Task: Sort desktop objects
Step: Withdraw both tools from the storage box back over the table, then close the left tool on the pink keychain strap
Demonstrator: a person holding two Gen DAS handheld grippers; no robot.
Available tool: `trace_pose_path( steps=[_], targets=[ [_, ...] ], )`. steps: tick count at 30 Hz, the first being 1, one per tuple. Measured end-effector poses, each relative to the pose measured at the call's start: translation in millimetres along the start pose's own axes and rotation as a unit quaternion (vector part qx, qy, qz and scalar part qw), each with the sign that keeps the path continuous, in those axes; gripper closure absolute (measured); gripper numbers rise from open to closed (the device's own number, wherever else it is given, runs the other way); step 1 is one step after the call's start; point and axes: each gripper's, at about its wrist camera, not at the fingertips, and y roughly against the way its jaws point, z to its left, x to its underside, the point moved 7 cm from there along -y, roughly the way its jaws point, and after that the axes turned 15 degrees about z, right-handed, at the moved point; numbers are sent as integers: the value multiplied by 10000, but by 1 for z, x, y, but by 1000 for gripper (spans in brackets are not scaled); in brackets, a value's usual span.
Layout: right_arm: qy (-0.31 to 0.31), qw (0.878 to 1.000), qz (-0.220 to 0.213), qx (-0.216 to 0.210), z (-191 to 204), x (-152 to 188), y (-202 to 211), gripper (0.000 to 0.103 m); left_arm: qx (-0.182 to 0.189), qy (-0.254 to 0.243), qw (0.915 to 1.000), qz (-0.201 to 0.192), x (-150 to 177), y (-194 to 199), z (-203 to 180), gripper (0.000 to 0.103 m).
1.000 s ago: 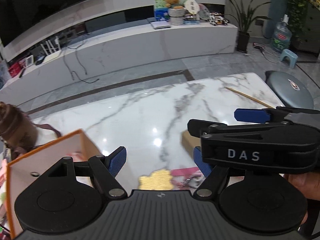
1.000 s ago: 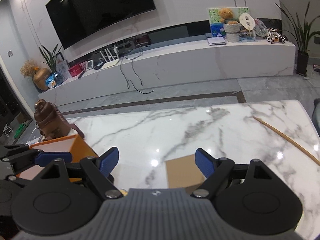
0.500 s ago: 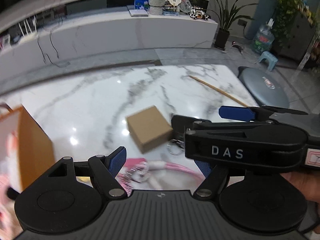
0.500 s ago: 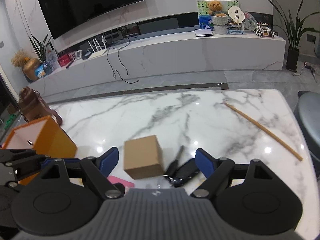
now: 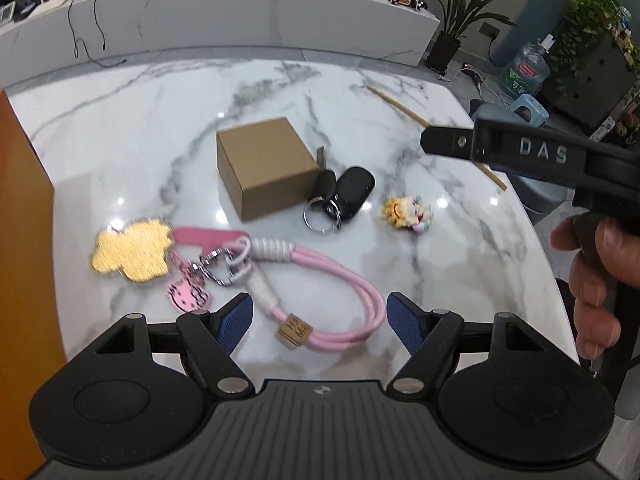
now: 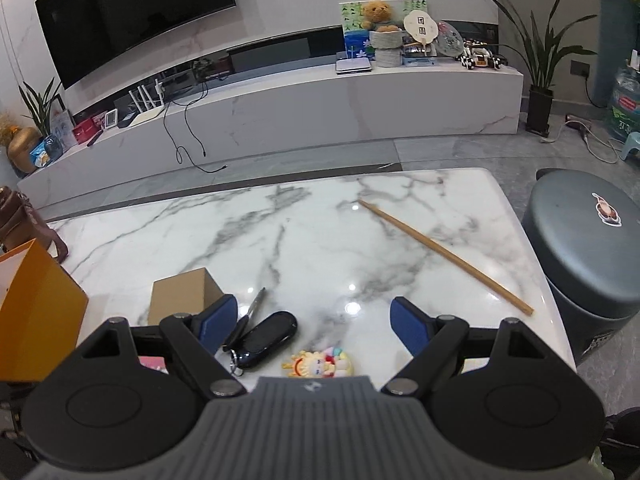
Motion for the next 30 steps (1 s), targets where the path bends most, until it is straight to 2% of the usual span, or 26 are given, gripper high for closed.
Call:
trace_pose_path(
  steps=[4,8,12,14,18,19,20,24,25,27,30],
  targets=[
    [15,10000,22,-29,0,1,-4,19,-81,-44,9999,109,5,-9,-2,16],
    [20,10000,53,-53,-1,1,-8,19,-83,118,9998,168,7,-16,8,16],
    [-1,10000,66,-62,-1,0,-12,19,220,317,9991,161,10,-21,21,17],
    [-8,9999,77,-67,-2,0,-14,19,192,291,9994,78,9,-20,23,30],
    [-13,9999,105,-65,-3,0,-18,19,68,200,9998,40,7,-20,24,41],
    [-10,9999,114,-59,-3,0,-18,19,72,183,9998,34,7,-20,23,49],
    [3,9999,127,-39,-4,0,-20,19,66,115,9999,44,7,-20,21,61],
    [128,9995,162,230,-10,2,-25,19,35,-211,9997,118,11,-22,11,82],
    [163,9992,162,318,-12,3,-26,19,142,-278,9994,148,13,-23,7,83],
    [227,9985,162,470,-18,3,-28,19,296,-733,9963,332,20,-25,-8,83],
    [214,9983,183,516,-24,3,-29,19,169,-1365,9890,550,38,-28,-27,83]
  ],
)
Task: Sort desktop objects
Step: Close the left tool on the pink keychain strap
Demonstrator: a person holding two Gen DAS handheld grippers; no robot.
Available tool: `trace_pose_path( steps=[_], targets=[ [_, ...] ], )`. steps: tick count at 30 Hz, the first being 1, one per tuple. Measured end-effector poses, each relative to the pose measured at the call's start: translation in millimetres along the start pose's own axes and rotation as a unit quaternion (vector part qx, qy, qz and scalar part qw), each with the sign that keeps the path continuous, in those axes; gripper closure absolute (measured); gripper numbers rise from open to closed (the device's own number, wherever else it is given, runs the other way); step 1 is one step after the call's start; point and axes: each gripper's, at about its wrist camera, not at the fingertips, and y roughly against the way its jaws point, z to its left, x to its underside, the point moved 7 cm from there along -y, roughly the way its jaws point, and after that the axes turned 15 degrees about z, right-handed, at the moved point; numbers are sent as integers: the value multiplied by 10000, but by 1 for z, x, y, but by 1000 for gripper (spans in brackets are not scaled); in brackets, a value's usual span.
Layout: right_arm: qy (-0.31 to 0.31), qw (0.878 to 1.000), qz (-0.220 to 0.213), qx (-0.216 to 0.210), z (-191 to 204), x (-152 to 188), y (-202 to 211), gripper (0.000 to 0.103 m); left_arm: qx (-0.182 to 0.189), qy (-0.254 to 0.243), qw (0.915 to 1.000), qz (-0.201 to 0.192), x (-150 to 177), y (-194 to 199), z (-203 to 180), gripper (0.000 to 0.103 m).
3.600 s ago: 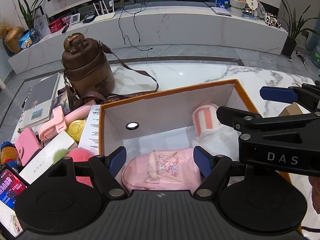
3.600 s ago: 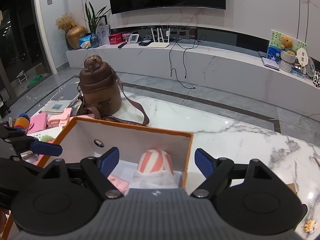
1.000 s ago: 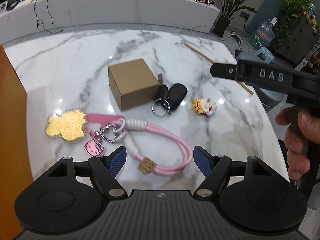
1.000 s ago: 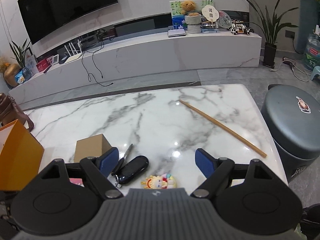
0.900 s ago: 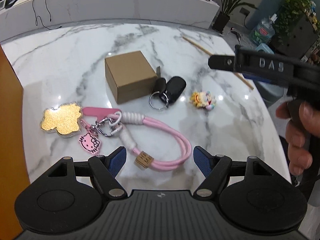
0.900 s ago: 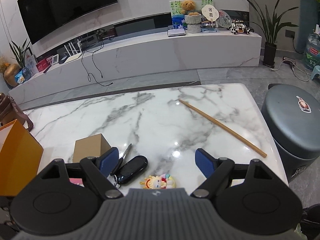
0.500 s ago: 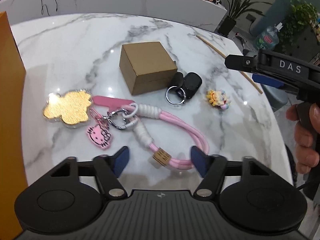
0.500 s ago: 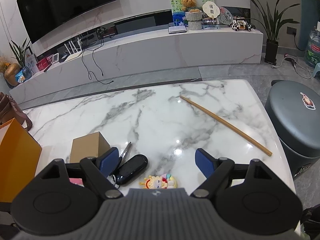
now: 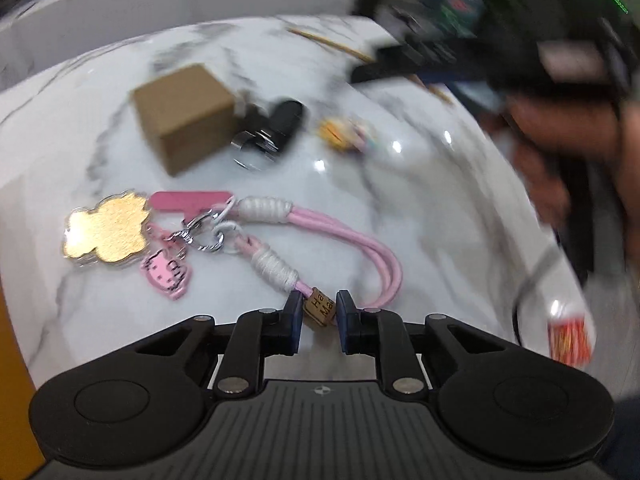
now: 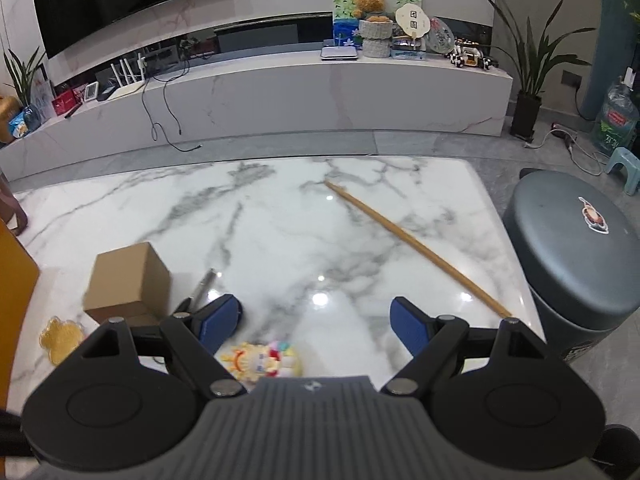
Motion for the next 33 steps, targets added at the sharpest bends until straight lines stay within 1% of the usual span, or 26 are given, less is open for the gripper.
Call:
trace_pose_path(
  steps=[3,4,6,7,8,9,10,11,13,14,15,18,21,22,23,24,26,27,28,29,30,32,33],
  targets=[
    [-2,10000,50,60,-4,1,-3,19,-101,-303,9994,149,9,-2,-10,83],
    [3,10000,61,70,-4,1,-4,19,-155,-303,9992,199,10,-1,-9,82],
    [21,9999,77,84,-3,2,-5,19,-322,-19,9993,208,10,2,0,69],
    [33,9999,81,91,-3,2,-6,19,-505,205,9984,172,8,4,7,49],
    [44,9999,81,96,-2,2,-5,19,-655,447,9968,39,3,8,14,36],
    [49,9999,83,96,-1,2,-5,19,-649,627,9958,-140,0,14,19,33],
    [53,9999,87,94,0,2,-5,19,-541,837,9946,-290,-2,19,24,28],
    [53,9999,88,88,0,2,-5,19,-362,1082,9929,-347,-5,22,29,25],
    [56,9999,74,59,2,2,-4,19,25,1399,9896,-327,-11,19,35,25],
    [57,10000,68,42,2,1,-4,19,121,1500,9881,-308,-12,16,38,25],
    [55,10000,64,26,3,1,-3,19,111,1560,9872,-300,-13,12,40,25],
    [74,9999,70,-35,5,2,-4,19,-245,1440,9882,-471,-17,12,43,25],
    [92,9999,67,-77,5,2,-4,19,-520,1002,9922,-530,-23,12,37,26],
    [99,9999,63,-86,5,3,-3,19,-646,812,9931,-544,-25,11,34,26],
    [96,9999,62,-87,3,4,-3,19,-822,559,9935,-555,-24,9,30,28],
    [88,9999,65,-83,2,4,-3,19,-972,341,9932,-540,-24,5,26,30],
    [57,9999,67,-75,-2,4,-2,19,-1298,-5,9899,-570,-23,0,19,32],
    [39,9999,65,-68,-3,4,-2,19,-1357,-70,9892,-558,-22,-1,17,33],
    [21,10000,63,-62,-6,4,-2,19,-1341,-93,9893,-560,-20,0,15,45],
    [8,10000,61,-58,-7,4,-2,19,-1343,-157,9893,-540,-20,1,13,69],
    [-5,10000,60,-53,-8,4,-2,19,-1400,-327,9884,-490,-19,1,9,79],
    [-18,10000,61,-44,-9,4,-3,19,-1307,-552,9890,-414,-18,1,4,79],
    [-15,10000,65,-44,-9,4,-3,19,-1261,-572,9895,-420,-17,1,3,79]
  ],
)
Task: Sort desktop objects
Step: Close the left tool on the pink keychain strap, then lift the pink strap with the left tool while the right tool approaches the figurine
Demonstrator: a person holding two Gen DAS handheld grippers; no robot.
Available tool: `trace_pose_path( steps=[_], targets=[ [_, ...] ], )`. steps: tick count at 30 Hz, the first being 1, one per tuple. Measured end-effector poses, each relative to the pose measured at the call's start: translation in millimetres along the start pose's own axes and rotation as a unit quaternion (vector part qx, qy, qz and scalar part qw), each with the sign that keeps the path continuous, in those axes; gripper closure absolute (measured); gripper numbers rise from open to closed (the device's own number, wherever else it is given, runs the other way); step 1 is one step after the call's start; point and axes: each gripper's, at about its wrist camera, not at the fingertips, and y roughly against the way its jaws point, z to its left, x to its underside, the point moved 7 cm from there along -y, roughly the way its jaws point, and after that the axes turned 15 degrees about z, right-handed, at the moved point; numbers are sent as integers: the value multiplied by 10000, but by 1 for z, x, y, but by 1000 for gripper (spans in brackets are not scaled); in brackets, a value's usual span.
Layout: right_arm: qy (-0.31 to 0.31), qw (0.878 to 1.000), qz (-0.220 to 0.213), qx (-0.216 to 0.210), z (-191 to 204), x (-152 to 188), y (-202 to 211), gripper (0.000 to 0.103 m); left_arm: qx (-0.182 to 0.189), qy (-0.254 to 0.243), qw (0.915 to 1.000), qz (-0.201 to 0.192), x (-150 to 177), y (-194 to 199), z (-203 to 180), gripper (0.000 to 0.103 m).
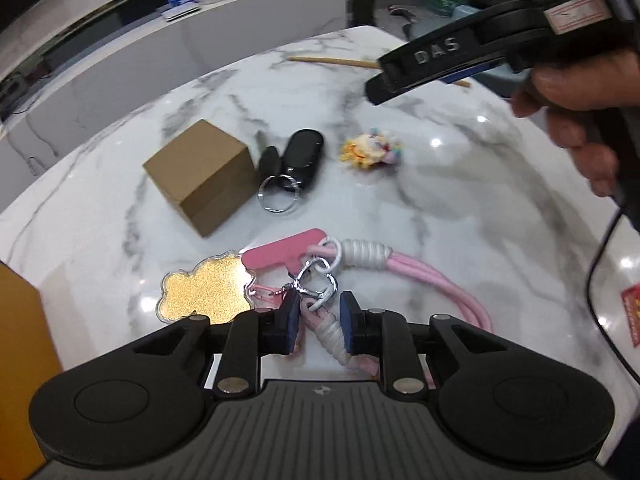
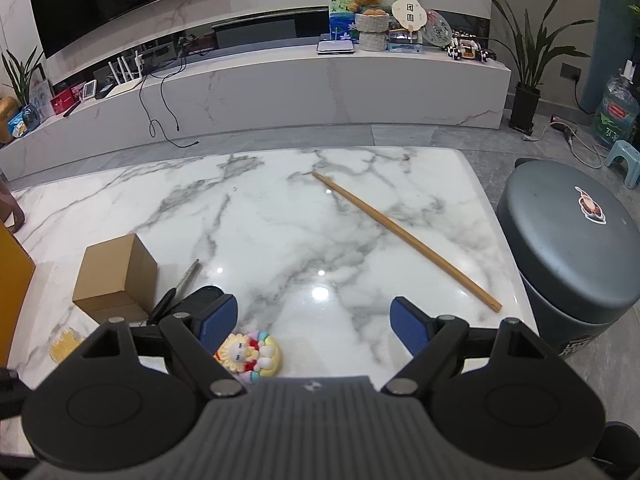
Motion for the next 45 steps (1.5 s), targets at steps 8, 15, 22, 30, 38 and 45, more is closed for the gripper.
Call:
trace_pose_path(
  steps=[8,15,22,30,38,45],
  targets=[
    [15,10000,61,19,-2,0,-3,19,255,125,9991,-330,-13,32,11,86],
    [183,9994,281,-56,8,4,-14,19,213,274,9980,-536,-17,55,35,94],
    [562,9970,502,-176,29,11,-24,19,251,317,9991,-136,-3,43,39,93],
    [578,9971,482,-143,31,10,-22,19,32,470,9965,691,20,19,34,22],
    [583,9972,460,-120,29,9,-20,19,3,388,9952,897,21,0,20,25],
    [686,9962,535,-29,25,12,-23,19,93,159,9968,781,17,3,14,87]
  ],
)
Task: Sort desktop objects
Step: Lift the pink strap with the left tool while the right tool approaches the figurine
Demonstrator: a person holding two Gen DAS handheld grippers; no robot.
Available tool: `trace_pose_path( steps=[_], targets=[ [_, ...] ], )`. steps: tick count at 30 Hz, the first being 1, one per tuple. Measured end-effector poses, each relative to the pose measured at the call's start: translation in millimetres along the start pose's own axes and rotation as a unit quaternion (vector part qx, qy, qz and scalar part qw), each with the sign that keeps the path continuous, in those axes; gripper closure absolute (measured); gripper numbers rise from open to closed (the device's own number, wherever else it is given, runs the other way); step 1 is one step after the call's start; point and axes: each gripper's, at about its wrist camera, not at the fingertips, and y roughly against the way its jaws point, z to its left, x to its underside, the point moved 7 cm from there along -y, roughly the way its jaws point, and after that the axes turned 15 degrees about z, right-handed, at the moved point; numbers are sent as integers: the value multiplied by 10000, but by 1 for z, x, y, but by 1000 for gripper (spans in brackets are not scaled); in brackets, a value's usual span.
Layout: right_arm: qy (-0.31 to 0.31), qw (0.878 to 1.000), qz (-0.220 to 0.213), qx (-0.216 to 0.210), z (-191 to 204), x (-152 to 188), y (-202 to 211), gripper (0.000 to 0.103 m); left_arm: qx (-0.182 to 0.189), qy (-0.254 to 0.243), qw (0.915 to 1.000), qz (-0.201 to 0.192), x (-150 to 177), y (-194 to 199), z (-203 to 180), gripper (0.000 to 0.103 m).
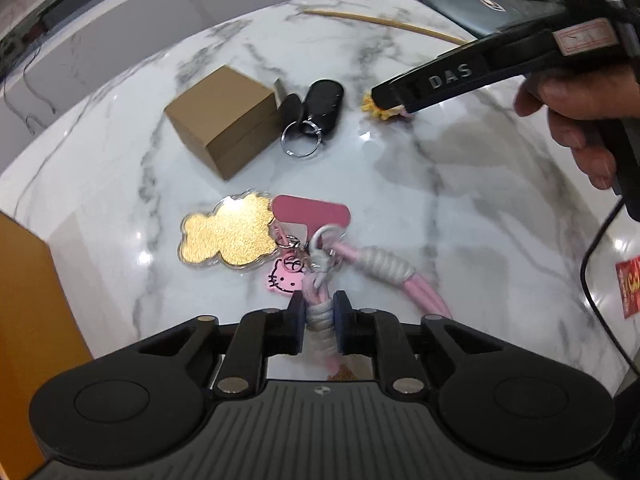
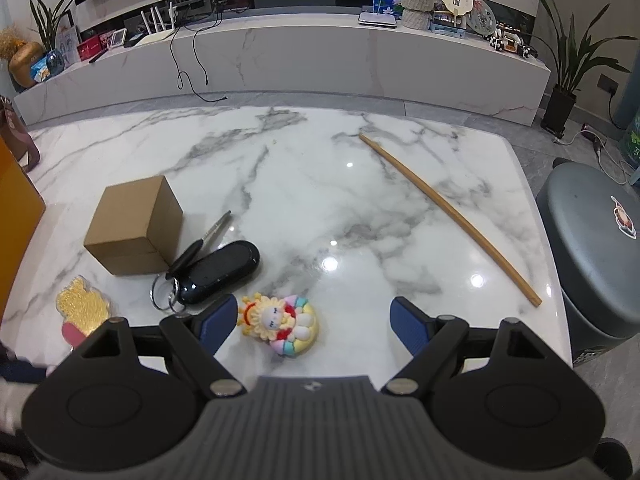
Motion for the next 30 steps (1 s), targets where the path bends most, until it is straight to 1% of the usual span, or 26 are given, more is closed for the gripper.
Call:
trace_pose_path(
  steps=[2,4,7,10,14,18,19,21,22,23,24,27,30],
  targets=[
    [16,10000,35,1,-1,1,-1,19,69,-10,10000,-52,-1,3,0,87],
    [46,10000,57,1,-1,2,-2,19,48,13,9998,-171,-4,9,2,87],
    [84,9999,82,-44,0,3,-2,19,23,128,9992,-377,-9,23,11,87],
    [120,9998,135,-84,3,4,-6,19,83,233,9984,-513,-12,34,19,87],
    [159,9996,196,-102,8,4,-12,19,157,271,9981,-523,-12,35,24,87],
    [301,9992,270,-67,15,3,-17,22,196,263,9982,-507,-9,35,25,87],
    [343,9990,281,-15,16,3,-17,23,203,262,9981,-513,-8,35,25,87],
    [391,9988,280,64,16,3,-16,31,198,265,9981,-525,-8,36,26,87],
    [400,9988,278,72,16,3,-15,39,198,269,9980,-530,-8,37,27,87],
    [407,9988,277,70,15,2,-13,51,199,273,9980,-536,-7,37,27,87],
    [395,9988,287,33,15,2,-11,55,201,279,9979,-540,-7,37,28,87],
    [346,9988,344,-79,15,4,-10,56,226,291,9978,-556,-7,39,29,87],
    [355,9987,350,-73,15,5,-7,57,255,314,9974,-593,-7,42,31,87]
  ],
)
